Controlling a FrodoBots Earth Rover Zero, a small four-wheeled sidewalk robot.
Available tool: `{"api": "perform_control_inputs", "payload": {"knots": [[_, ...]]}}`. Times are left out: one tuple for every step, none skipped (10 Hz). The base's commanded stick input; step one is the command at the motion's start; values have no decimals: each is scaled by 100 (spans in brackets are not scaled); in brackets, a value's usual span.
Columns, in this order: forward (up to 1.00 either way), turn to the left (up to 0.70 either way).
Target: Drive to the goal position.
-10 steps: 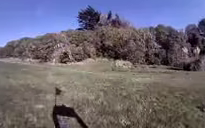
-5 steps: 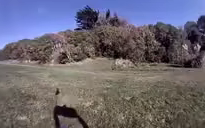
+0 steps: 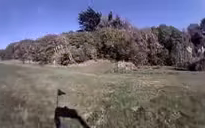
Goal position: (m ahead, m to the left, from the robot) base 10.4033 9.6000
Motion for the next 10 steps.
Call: {"api": "perform_control_inputs", "payload": {"knots": [[70, 0], [70, 0], [70, 0], [70, 0], [70, 0], [70, 0], [70, 0], [70, 0], [70, 0], [70, 0]]}}
